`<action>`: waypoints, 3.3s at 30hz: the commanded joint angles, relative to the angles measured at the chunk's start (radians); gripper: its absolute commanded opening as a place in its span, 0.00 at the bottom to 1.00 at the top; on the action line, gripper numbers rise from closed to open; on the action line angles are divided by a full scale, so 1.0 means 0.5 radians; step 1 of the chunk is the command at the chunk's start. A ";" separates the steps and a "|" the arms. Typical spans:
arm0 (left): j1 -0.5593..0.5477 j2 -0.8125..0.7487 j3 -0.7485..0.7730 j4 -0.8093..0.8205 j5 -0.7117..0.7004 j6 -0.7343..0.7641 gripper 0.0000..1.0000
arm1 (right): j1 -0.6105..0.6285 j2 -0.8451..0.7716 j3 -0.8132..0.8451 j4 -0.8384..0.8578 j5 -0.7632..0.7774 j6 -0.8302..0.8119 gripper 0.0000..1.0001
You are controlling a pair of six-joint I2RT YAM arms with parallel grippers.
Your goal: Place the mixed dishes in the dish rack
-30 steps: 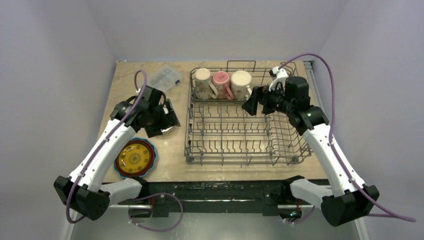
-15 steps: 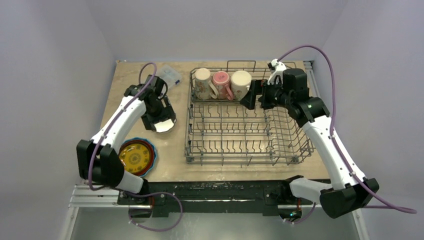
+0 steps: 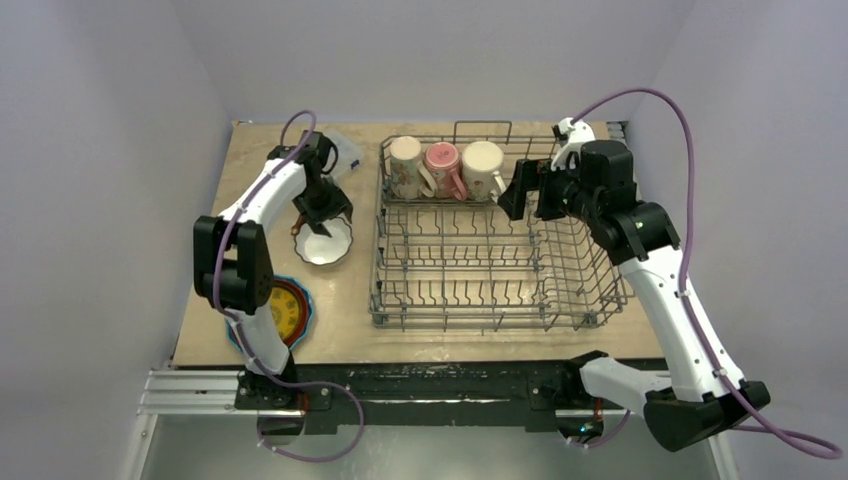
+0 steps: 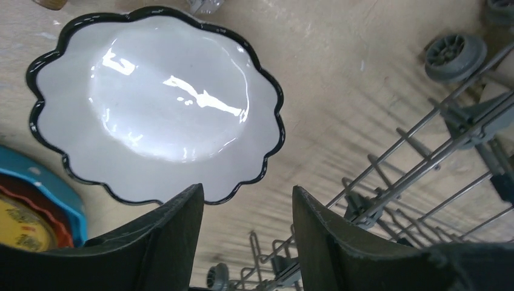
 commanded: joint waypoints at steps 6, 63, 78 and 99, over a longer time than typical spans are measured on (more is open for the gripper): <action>0.062 0.262 0.226 0.117 0.175 -0.373 0.46 | -0.001 -0.116 0.064 -0.114 0.207 -0.048 0.99; 0.413 -1.445 -0.307 -0.523 -0.157 0.101 0.00 | 0.015 0.073 -0.057 -0.025 -0.655 -0.057 0.99; 0.035 -1.524 0.113 -0.575 0.674 -0.367 0.00 | 0.730 0.176 0.374 0.097 -0.202 -0.371 0.98; -0.431 -1.195 0.424 -0.784 0.591 -0.431 0.00 | 1.899 0.775 1.128 -0.192 0.425 -1.190 0.87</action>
